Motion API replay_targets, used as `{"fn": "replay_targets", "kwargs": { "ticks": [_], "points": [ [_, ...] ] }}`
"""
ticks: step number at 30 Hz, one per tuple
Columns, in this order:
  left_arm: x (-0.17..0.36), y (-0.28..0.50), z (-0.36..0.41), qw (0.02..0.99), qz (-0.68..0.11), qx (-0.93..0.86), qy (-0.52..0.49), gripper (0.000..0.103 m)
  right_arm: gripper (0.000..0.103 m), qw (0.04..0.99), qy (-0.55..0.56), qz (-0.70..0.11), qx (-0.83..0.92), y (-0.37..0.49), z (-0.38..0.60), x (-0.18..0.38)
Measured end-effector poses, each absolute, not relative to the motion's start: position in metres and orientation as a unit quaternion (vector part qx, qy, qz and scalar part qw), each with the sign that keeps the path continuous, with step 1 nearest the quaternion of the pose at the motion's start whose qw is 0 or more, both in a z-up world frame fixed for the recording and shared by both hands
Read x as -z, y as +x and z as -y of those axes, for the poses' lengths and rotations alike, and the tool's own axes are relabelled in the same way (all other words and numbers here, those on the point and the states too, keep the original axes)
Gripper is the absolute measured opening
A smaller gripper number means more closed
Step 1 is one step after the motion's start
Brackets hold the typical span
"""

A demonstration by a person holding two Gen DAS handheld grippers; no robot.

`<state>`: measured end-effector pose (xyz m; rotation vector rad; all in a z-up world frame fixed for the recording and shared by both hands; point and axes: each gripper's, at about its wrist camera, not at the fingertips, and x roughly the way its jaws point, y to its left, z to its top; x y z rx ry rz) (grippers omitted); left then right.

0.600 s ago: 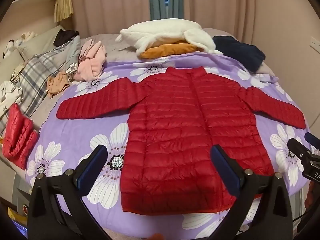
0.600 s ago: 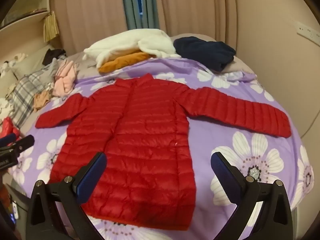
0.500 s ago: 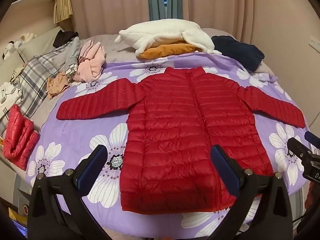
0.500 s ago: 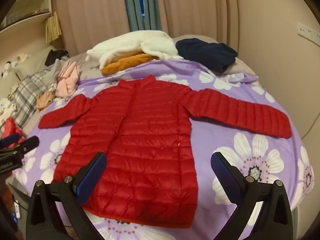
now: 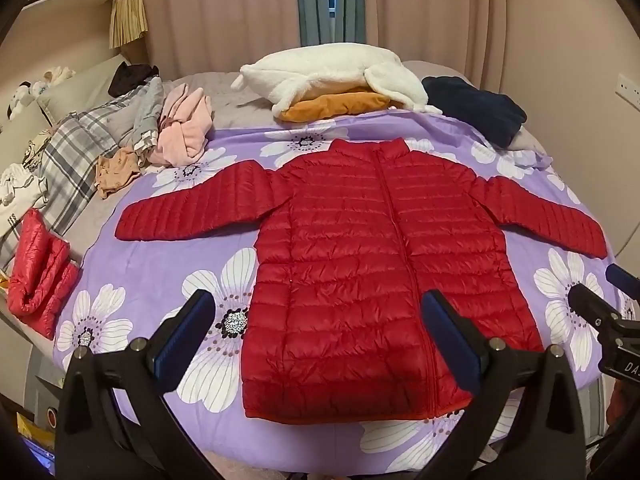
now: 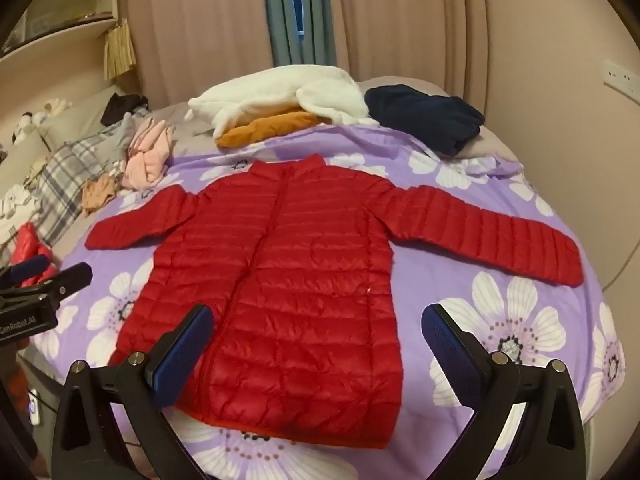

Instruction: Fold large clothes

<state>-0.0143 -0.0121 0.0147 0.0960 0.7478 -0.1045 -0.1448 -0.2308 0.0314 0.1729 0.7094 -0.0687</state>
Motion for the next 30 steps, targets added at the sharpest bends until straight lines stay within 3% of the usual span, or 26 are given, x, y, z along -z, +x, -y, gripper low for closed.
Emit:
{"fn": "replay_targets", "kwargs": {
  "ticks": [30],
  "points": [
    [-0.0113,-0.0151,0.0060,0.925,-0.373,0.049,0.048,0.103,0.103,0.931,0.093,-0.351,0.034,-0.1453,0.2339,-0.0272]
  ]
}}
